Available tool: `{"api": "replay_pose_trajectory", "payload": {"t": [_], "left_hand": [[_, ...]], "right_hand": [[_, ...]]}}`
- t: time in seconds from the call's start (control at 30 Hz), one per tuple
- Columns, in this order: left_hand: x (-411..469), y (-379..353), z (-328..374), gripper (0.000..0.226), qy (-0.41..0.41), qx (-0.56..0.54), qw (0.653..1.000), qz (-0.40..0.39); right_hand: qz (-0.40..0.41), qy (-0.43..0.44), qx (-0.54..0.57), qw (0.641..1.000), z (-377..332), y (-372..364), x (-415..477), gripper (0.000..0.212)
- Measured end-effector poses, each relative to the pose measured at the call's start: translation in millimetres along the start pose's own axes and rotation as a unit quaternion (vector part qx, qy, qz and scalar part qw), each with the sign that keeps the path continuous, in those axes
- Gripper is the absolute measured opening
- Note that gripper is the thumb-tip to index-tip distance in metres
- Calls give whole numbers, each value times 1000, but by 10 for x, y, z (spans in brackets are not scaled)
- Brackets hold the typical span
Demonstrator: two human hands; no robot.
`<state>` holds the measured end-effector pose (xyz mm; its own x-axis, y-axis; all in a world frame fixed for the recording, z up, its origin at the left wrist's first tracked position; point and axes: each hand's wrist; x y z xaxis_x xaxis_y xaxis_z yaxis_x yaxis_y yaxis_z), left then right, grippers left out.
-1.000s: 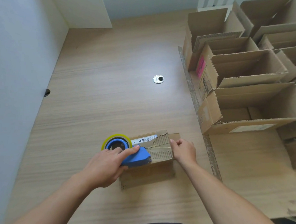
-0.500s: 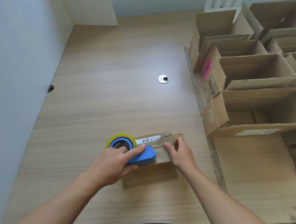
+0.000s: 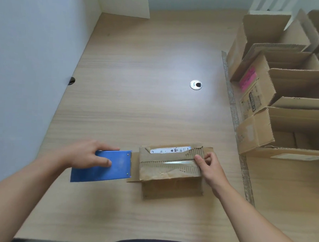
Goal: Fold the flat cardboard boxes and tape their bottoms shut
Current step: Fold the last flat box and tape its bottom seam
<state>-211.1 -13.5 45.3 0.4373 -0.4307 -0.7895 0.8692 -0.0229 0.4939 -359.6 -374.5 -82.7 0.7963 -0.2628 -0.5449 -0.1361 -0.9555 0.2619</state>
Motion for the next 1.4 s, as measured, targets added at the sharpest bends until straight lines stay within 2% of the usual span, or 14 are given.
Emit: {"api": "replay_pose_trajectory", "payload": {"t": [0.13,0.23,0.3,0.37,0.43,0.47,0.57,0.67,0.9,1.03,1.13,1.2,1.3,1.4], "left_hand": [[178,-91,-86,44,-16,-56,998,-27],[308,-168,-42,40,-4,-75,996,-43],[369,-209,2,38,2,-79,996,-41],[407,-215,39,39,10,-73,997,-31],[424,-224,45,40,10,-57,998,-24],[422,-239,44,40,10,-51,998,-20],[411,-315,63,40,11,-29,999,5],[417,-362,88,39,14,3,999,34],[398,-464,157,36,22,-38,999,30],[452,-635,323,28,-8,-75,997,30],[474,-718,431,34,-10,-96,995,31],[504,-733,507,33,17,-70,996,46],[553,-703,693,34,93,52,989,102],[511,-681,786,33,80,46,986,138]], "right_hand": [[-1,-22,5,1000,-33,-16,-10,34],[32,-31,-69,997,-116,-32,-64,30],[135,10,-235,962,-206,-77,-143,30],[199,159,-365,896,-359,-249,-273,28],[124,305,-424,843,-469,-492,-410,31],[65,332,-462,820,-463,-617,-482,38],[-31,263,-587,765,-359,-876,-617,64],[-57,197,-603,771,-346,-1019,-665,67],[-49,170,-589,789,-249,-636,-547,61],[7,101,-553,827,-41,-270,-426,61],[23,75,-551,831,-36,-111,-400,63],[15,83,-554,828,-58,-94,-393,67],[5,92,-565,820,-81,-88,-383,68],[-7,103,-546,831,-116,-22,-300,62]]}}
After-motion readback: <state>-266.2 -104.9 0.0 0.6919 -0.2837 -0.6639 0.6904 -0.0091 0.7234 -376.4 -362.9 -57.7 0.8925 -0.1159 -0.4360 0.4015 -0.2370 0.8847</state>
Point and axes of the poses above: each hand's wrist, its own x-axis towards the middle knuckle, its own y-axis out of the back of the hand, z = x × y, and after that the axes turned 9 degrees about -z, right-handed
